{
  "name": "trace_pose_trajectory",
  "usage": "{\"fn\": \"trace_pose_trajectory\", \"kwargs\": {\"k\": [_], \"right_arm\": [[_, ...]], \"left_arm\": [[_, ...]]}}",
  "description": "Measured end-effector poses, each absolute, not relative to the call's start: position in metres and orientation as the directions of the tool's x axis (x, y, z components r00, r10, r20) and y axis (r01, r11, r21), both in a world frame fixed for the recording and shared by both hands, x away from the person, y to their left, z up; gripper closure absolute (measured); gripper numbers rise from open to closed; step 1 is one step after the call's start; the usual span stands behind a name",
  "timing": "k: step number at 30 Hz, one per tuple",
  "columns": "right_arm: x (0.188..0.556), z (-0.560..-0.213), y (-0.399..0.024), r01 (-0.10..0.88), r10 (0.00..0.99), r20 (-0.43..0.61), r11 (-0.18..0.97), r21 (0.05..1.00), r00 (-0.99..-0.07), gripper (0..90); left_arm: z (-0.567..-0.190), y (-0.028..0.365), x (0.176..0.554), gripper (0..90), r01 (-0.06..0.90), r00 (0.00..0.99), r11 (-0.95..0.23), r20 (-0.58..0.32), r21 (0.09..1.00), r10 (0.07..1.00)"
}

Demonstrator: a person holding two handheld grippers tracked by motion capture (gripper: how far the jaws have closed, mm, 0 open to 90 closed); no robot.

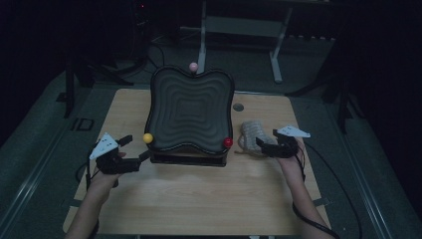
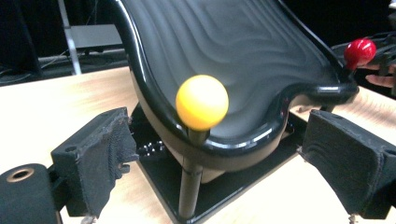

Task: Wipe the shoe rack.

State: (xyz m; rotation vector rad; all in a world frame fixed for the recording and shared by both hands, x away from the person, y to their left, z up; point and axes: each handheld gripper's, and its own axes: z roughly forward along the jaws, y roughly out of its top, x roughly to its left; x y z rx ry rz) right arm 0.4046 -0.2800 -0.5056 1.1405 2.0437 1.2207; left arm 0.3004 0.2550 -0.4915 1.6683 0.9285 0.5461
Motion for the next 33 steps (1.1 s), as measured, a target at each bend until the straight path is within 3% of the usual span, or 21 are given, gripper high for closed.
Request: {"fn": "trace_pose_trajectory", "kwargs": {"k": [14, 33], "right_arm": [[0.357, -0.515, -0.298, 0.405, 0.857, 0.015, 0.228, 0.885, -0.514, 16.2], [0.309, -0.536, -0.324, 0.422, 0.896, -0.025, 0.234, 0.876, -0.443, 14.8]], "left_arm": [[-0.516, 0.261, 0.273, 8.4, 0.328, 0.574, -0.071, -0.139, 0.942, 0.807], [-0.539, 0.266, 0.240, 8.4, 0.337, 0.531, -0.082, -0.118, 0.938, 0.839]]}}
